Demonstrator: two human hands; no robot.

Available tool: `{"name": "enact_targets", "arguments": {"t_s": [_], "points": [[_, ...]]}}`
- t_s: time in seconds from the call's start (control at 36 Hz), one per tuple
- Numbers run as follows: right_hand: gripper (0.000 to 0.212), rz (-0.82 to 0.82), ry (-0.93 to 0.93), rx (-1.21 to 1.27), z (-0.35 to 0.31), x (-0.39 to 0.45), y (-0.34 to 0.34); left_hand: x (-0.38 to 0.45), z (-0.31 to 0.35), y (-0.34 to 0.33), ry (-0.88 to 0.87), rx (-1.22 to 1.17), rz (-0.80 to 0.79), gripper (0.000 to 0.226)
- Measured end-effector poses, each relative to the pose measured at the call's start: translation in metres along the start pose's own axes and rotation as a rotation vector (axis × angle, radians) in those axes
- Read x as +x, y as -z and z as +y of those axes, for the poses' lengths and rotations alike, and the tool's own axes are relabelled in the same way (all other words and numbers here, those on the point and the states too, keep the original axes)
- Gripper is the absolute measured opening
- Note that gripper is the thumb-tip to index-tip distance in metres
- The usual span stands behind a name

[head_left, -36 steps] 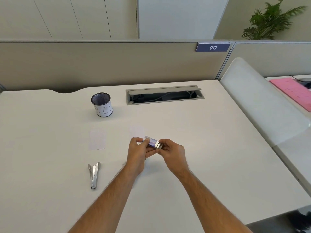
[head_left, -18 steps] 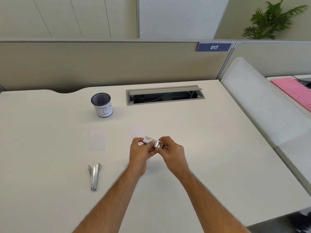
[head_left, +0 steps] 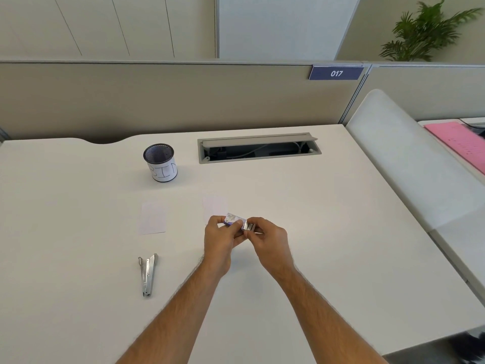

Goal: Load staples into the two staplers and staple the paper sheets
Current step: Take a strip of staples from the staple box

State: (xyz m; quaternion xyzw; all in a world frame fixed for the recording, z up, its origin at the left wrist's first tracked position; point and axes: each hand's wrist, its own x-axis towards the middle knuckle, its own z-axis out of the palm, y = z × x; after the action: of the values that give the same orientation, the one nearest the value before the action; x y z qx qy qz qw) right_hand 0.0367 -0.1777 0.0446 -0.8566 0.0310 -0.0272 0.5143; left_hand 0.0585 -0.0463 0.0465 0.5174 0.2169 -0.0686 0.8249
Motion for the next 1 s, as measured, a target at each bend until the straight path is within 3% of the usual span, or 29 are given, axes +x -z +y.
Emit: {"name": "enact_targets", "arguments": {"t_s": [0.53, 1.0], "points": [[0.021, 0.024, -0.003, 0.087, -0.0005, -0.0025, -0.0006, -0.0024, 0.0006, -0.0022, 0.002, 0.004, 0.022, 0.029], [0.008, 0.03, 0.052, -0.026, 0.0016, 0.0004, -0.0016, -0.0042, 0.0007, -0.0035, 0.003, -0.02, 0.02, 0.028]]}}
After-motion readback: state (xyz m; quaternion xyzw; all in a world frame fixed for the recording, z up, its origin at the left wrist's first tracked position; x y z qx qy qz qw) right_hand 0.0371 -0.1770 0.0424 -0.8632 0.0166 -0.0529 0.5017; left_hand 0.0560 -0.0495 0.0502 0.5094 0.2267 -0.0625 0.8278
